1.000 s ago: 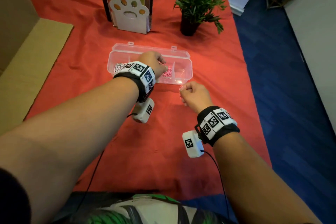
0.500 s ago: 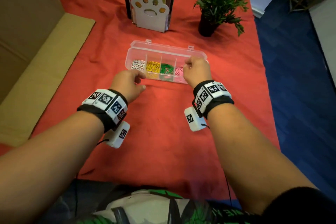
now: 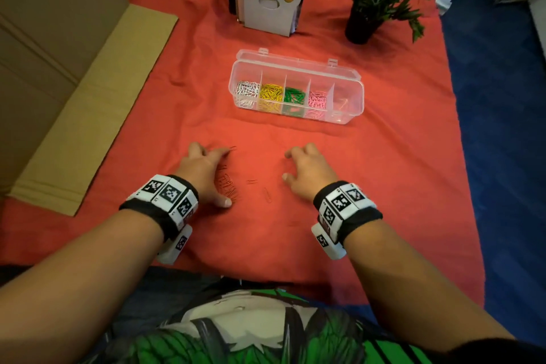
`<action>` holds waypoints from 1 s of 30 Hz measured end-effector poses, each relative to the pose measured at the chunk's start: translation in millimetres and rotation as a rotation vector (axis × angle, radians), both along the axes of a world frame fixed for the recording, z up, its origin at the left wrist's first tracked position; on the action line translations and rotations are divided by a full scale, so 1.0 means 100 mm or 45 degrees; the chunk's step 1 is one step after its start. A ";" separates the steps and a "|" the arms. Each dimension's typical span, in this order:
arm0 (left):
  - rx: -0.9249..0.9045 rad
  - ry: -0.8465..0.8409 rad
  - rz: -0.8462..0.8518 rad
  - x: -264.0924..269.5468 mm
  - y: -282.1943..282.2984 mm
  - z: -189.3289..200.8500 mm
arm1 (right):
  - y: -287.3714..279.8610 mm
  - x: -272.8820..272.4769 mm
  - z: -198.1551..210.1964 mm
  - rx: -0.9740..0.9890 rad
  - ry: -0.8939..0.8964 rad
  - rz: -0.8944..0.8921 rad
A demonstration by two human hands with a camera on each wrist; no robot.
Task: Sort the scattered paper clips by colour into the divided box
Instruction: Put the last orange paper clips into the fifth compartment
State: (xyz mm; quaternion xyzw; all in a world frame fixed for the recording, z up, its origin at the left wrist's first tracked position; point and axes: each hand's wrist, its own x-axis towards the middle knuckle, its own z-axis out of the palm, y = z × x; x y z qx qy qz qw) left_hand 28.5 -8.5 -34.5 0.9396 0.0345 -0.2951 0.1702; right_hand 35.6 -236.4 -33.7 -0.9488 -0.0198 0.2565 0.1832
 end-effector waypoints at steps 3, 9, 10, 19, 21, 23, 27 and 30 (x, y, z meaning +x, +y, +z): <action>-0.042 -0.033 -0.015 -0.06 -0.03 -0.04 | 0.11 -0.17 -0.03 -0.033 0.014 0.042; -0.183 -0.150 -0.040 -0.08 -0.14 -0.08 | 0.32 -0.42 -0.12 0.010 -0.138 0.129; -0.195 -0.167 -0.050 -0.08 -0.17 -0.08 | 0.31 -0.43 -0.13 0.022 -0.139 0.118; -0.492 -0.223 0.076 -0.11 -0.44 -0.15 | 0.07 -0.34 -0.17 0.129 -0.096 -0.152; -0.551 -0.238 0.142 -0.09 -0.45 -0.15 | 0.02 -0.30 -0.16 0.137 -0.094 -0.195; -0.573 -0.285 0.216 -0.06 -0.40 -0.17 | 0.00 -0.28 -0.16 0.157 -0.133 -0.223; -0.544 -0.383 0.313 -0.04 -0.27 -0.18 | 0.11 -0.27 -0.16 0.202 -0.190 -0.125; -0.481 -0.433 0.276 -0.06 -0.22 -0.16 | 0.31 -0.30 -0.18 0.218 -0.242 0.078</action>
